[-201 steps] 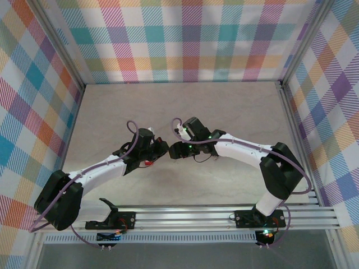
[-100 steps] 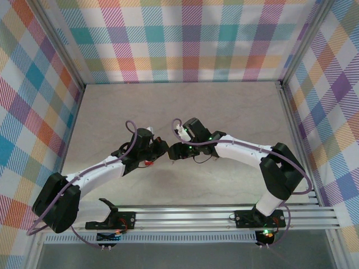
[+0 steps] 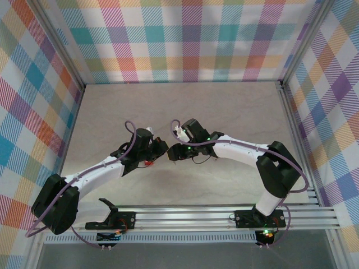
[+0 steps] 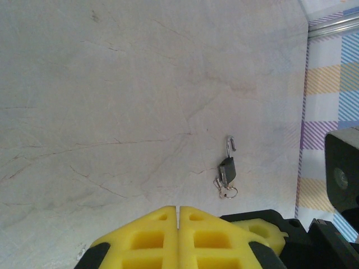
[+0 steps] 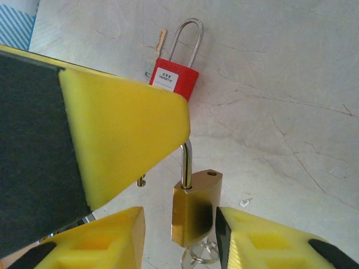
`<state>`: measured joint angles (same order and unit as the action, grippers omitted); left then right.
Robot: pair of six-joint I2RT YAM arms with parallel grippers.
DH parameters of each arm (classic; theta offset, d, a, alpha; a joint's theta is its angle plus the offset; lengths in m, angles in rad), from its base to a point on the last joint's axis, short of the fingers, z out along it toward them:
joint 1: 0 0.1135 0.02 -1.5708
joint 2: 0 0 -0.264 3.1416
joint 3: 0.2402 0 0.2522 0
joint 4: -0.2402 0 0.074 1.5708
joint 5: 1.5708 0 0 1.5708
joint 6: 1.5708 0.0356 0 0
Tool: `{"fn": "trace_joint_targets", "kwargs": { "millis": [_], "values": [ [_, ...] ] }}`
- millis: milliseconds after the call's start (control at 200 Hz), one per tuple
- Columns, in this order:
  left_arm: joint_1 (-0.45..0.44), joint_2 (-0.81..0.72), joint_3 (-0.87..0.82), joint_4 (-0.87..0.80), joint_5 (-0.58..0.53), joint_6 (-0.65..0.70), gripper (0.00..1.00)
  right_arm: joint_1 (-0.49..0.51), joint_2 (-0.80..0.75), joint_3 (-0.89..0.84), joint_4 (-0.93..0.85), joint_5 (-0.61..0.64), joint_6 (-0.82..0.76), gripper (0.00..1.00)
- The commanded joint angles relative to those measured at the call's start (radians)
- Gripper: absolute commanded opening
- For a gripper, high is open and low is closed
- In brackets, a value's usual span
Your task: Lock with the key
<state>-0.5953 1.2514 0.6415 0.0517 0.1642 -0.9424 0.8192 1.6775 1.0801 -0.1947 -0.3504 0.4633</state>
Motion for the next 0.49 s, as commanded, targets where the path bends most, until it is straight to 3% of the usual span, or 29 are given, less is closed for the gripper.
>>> {"fn": "trace_joint_targets", "kwargs": {
  "millis": [0,490],
  "values": [
    [-0.009,-0.029,-0.017,-0.004,0.0,0.013,0.0,0.009,0.022,0.006,0.029,-0.018,0.007,0.36],
    [-0.009,-0.065,-0.029,-0.013,-0.006,0.017,0.0,0.009,0.027,0.003,0.038,-0.018,0.015,0.3]
  ]
}}
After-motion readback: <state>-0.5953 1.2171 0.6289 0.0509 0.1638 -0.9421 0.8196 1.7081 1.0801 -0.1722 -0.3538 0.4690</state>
